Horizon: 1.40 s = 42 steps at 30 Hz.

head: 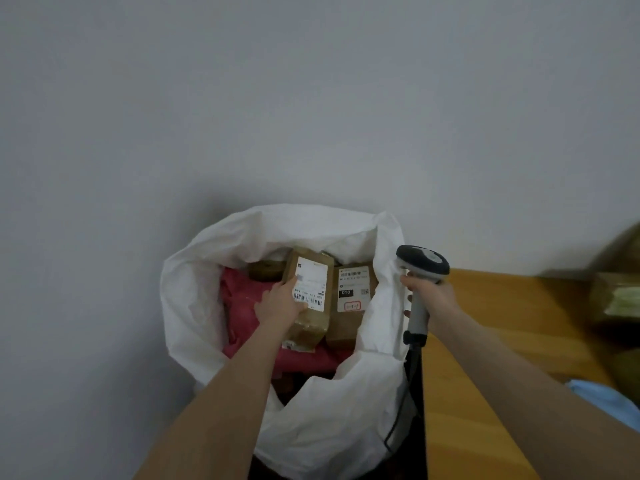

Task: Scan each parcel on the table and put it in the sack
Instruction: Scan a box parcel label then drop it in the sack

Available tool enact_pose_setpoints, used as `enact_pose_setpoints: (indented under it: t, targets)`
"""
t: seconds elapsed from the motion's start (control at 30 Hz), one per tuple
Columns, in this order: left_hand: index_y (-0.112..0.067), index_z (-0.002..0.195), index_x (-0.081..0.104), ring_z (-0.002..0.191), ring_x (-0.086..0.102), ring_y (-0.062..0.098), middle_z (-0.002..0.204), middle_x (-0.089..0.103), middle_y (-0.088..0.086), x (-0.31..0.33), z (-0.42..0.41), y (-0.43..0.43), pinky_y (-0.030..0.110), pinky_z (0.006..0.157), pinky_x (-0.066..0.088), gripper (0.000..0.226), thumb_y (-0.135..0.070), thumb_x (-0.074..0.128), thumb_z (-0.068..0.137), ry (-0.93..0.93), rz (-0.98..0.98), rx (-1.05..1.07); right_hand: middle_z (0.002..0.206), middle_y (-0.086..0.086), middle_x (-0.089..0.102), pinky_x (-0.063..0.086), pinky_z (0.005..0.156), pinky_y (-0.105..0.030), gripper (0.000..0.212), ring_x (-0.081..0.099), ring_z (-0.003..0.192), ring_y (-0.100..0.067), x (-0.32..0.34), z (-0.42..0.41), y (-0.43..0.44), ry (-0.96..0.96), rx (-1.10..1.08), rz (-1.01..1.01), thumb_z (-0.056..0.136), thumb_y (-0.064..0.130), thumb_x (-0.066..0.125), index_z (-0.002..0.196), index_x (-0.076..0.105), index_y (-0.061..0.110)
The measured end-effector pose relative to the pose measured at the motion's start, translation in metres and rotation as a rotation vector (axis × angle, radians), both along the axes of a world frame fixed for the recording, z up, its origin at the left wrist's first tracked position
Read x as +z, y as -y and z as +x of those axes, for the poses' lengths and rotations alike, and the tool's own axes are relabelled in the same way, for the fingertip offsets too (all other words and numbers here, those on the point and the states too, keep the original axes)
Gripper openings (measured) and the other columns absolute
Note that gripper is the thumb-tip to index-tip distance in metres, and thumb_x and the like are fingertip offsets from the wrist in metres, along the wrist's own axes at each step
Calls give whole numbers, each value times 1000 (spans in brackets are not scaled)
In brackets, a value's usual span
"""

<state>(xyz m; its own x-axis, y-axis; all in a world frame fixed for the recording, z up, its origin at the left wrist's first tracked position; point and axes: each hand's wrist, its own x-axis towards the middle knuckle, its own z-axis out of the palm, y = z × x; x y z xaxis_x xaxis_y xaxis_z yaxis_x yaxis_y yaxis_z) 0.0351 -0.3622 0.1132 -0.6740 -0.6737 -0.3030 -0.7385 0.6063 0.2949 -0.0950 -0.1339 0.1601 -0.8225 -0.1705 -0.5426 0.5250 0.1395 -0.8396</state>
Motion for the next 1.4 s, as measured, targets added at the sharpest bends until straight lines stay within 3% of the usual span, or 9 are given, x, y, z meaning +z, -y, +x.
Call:
enact_pose_setpoints:
  t: [0.17, 0.27, 0.43, 0.6, 0.8, 0.93, 1.1, 1.23, 1.4]
  targets:
    - [-38, 146, 30, 126, 43, 29, 138, 43, 6, -2, -6, 5, 45, 100, 41, 71, -42, 66, 86, 74, -27, -34, 88, -10, 61, 55, 65, -42, 22, 59, 81, -26, -5, 3, -7, 40, -95, -25, 83, 13, 75, 98, 61, 6]
    - [-27, 143, 37, 128, 39, 29, 140, 39, 9, 10, -14, -2, 44, 98, 40, 64, -42, 64, 87, 42, -86, -54, 84, -10, 64, 57, 77, -45, 16, 63, 78, -26, -1, 14, -16, 100, -170, -87, 84, 15, 73, 89, 62, 5]
    - [-15, 135, 45, 123, 43, 28, 136, 44, 11, 44, -42, -39, 40, 90, 45, 46, -33, 55, 94, -216, -237, -159, 71, -11, 64, 58, 81, -42, 22, 64, 66, -23, 18, 37, -39, 204, -240, -199, 91, 24, 67, 85, 59, 5]
    - [-15, 136, 44, 119, 44, 26, 133, 46, 9, 78, -74, -108, 37, 85, 45, 42, -25, 49, 95, -321, -332, -378, 55, -8, 50, 46, 46, -32, 23, 47, 46, -20, 24, 66, -83, 318, -142, -333, 97, 25, 58, 84, 50, 9]
    - [-14, 138, 41, 125, 40, 25, 136, 43, 9, 84, -75, -224, 36, 90, 43, 42, -18, 46, 96, -280, -332, -563, 47, -7, 42, 36, 41, -29, 27, 37, 36, -19, 27, 90, -173, 279, -24, -250, 98, 21, 55, 75, 51, 8]
    - [-10, 136, 42, 123, 41, 27, 135, 43, 11, 87, -66, -308, 37, 89, 45, 42, -21, 48, 96, -229, -337, -678, 48, -8, 47, 40, 43, -28, 18, 41, 39, -18, 29, 103, -254, 236, -152, -189, 95, 17, 60, 84, 51, 6]
    - [-11, 136, 41, 127, 40, 27, 136, 42, 11, 93, -61, -419, 37, 97, 41, 48, -27, 54, 92, -240, -285, -745, 56, -12, 58, 49, 46, -28, 18, 52, 43, -17, 33, 112, -362, 83, -348, -94, 90, 13, 65, 98, 58, -1]
    - [-13, 132, 45, 125, 42, 27, 133, 45, 10, 95, -64, -501, 37, 94, 42, 43, -26, 54, 92, -244, -250, -824, 45, -11, 56, 48, 46, -29, 19, 52, 40, -21, 40, 109, -442, -1, -470, -37, 86, 11, 68, 95, 59, -3]
    - [-15, 136, 41, 124, 42, 28, 135, 41, 9, 90, -91, -577, 37, 91, 43, 46, -22, 53, 92, -212, -154, -887, 53, -14, 57, 48, 48, -31, 17, 51, 41, -22, 45, 88, -516, -35, -579, -26, 85, 10, 69, 88, 58, -2]
